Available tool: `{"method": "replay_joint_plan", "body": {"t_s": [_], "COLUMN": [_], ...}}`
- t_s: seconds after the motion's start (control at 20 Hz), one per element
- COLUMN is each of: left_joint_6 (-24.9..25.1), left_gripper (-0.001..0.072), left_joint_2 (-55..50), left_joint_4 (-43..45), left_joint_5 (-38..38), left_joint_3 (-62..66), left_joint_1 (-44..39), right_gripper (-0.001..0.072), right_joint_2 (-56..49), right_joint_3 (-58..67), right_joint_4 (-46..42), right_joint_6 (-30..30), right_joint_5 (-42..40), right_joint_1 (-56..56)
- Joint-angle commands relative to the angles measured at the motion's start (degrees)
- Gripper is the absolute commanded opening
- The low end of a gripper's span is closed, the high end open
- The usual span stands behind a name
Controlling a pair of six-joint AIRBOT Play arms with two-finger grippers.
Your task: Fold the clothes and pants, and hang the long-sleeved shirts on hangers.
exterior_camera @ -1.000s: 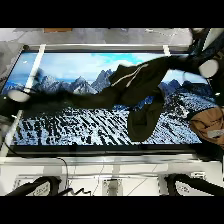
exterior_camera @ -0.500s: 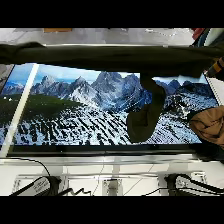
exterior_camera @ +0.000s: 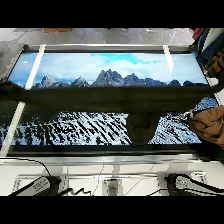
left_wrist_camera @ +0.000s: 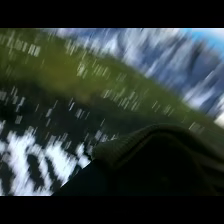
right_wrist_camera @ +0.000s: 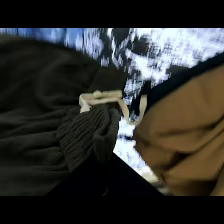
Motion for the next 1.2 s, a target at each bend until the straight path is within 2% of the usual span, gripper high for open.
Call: {"method": "replay_joint_plan", "body": {"t_s": [0.0, 0.15, 0.25, 0.5, 0.8, 0.85, 0.9, 0.95, 1.0, 1.05, 1.15], "left_joint_6": [0.31, 6.84, 9.29, 9.46, 9.44, 9.44, 9.42, 9.42, 9.40, 8.85, 8.79], "left_gripper": [0.0015, 0.0015, 0.0016, 0.0015, 0.0015, 0.0016, 0.0032, 0.0219, 0.0590, 0.0701, 0.0703], "left_joint_2": [-0.13, -0.15, -0.15, -1.27, -5.01, -5.49, -5.97, -6.34, -6.49, -6.54, -6.54], "left_joint_4": [12.13, 16.72, 22.14, 24.09, 26.88, 26.86, 26.77, 26.58, 26.23, 25.73, 25.53], "left_joint_5": [-7.43, -8.94, -10.64, -10.62, -10.62, -10.54, -10.34, -10.32, -10.12, -9.03, -8.41], "left_joint_3": [-6.36, -13.09, -15.45, -18.80, -20.87, -20.85, -20.85, -20.85, -20.85, -20.85, -20.83], "left_joint_1": [0.11, 0.11, 0.11, 0.13, 0.31, 0.28, 0.28, 0.09, -0.02, -0.17, -0.66], "right_gripper": [0.0033, 0.0033, 0.0033, 0.0033, 0.0034, 0.0056, 0.0177, 0.0407, 0.0520, 0.0525, 0.0533], "right_joint_2": [1.97, 6.25, 9.84, 16.28, 16.76, 16.79, 16.87, 16.87, 16.87, 16.85, 16.85], "right_joint_3": [-8.57, -20.11, -26.80, -41.62, -54.55, -54.62, -54.58, -54.58, -54.53, -54.21, -52.52], "right_joint_4": [0.17, -0.79, -1.60, -2.51, -4.90, -4.90, -4.87, -4.66, -3.61, -1.22, 7.82], "right_joint_6": [-2.51, -6.23, -9.14, -10.12, -11.41, -11.37, -11.34, -11.34, -11.32, -11.23, -11.15], "right_joint_5": [7.76, 10.16, 10.19, 10.19, 8.52, 7.48, 5.77, 3.19, 0.33, -2.80, -9.35], "right_joint_1": [-0.11, -0.11, -0.11, -0.11, -0.11, -0.11, -0.11, -0.11, -0.11, -0.11, -0.09]}}
